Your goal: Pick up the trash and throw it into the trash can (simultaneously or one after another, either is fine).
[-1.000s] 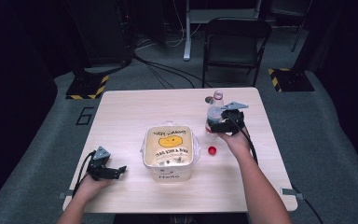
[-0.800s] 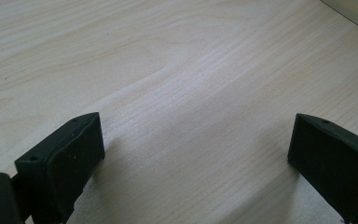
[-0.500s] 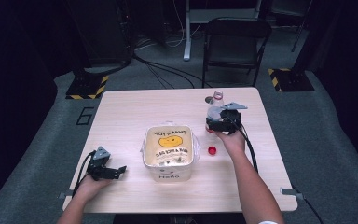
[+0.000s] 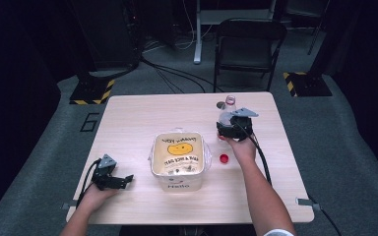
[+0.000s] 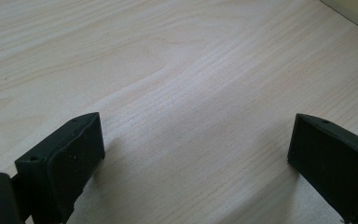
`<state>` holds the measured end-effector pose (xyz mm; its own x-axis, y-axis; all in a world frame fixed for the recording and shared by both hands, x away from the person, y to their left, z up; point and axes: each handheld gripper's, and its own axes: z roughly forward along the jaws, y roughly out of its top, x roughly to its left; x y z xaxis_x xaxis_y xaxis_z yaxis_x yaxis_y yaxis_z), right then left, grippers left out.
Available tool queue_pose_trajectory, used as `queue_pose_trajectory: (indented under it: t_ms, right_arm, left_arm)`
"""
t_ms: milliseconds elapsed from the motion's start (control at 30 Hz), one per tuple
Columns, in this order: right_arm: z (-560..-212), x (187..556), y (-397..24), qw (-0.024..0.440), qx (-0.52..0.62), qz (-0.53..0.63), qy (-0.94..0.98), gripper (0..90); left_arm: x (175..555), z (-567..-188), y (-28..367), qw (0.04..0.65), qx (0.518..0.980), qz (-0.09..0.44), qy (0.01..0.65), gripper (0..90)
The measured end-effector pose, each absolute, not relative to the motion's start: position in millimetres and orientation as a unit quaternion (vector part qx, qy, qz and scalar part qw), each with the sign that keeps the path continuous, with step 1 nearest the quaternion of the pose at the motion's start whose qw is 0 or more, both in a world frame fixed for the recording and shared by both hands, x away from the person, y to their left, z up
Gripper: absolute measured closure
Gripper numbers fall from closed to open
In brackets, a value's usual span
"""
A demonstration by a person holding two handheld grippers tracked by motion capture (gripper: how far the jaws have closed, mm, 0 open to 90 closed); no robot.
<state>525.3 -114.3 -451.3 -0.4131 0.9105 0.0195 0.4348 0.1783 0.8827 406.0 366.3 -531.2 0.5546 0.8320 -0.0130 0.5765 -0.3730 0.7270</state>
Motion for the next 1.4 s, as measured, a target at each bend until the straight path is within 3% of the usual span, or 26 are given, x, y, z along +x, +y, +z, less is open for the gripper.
queue_pose_trajectory:
  t_ms: [100, 1400]
  right_arm:
    - [-451.7, 525.4, -115.1, 0.267, 0.467, 0.435, 0.722, 26.9]
    - [-403.6, 491.4, -125.1, 0.268, 0.419, 0.470, 0.729, 27.4]
  left_arm:
    - [406.0, -531.2, 366.3, 0.352, 0.808, 0.181, 0.436, 3.5]
    - [405.9, -531.3, 366.1, 0.352, 0.809, 0.180, 0.435, 3.4]
